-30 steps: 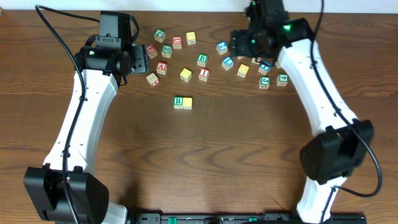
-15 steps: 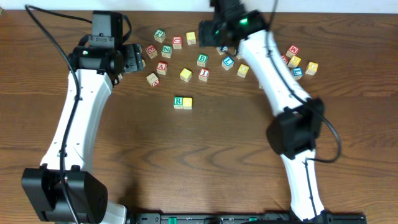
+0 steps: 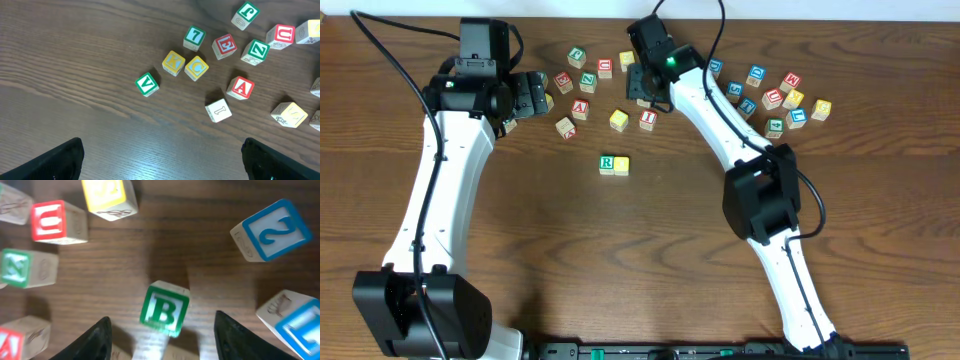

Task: Spell out ROBOT
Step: 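Move the right gripper over the green B block in the cluster, then lower the right gripper onto the green B block and close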

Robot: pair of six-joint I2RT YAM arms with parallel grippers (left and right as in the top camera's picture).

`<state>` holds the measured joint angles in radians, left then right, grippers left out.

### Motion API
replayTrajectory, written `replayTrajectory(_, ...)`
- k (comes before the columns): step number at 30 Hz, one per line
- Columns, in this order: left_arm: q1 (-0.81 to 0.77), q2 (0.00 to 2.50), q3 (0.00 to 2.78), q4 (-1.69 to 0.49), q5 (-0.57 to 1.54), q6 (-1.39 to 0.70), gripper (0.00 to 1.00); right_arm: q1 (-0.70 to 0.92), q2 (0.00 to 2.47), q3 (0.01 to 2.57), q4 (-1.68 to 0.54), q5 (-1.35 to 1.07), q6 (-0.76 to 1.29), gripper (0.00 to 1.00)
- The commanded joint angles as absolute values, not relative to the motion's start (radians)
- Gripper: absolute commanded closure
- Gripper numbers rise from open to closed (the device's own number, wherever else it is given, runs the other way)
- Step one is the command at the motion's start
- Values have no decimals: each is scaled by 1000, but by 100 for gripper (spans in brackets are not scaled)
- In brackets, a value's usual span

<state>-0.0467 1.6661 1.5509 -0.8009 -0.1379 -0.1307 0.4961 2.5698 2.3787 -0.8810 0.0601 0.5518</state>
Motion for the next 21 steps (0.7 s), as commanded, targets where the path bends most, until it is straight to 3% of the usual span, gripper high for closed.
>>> replayTrajectory(1, -44, 1651, 1575, -806, -151, -132, 1, 500, 2621, 2391, -864, 76, 580, 43)
replayTrajectory(21, -44, 1651, 1575, -808, -151, -131, 1, 506, 2653, 2385, -788, 146, 582, 63)
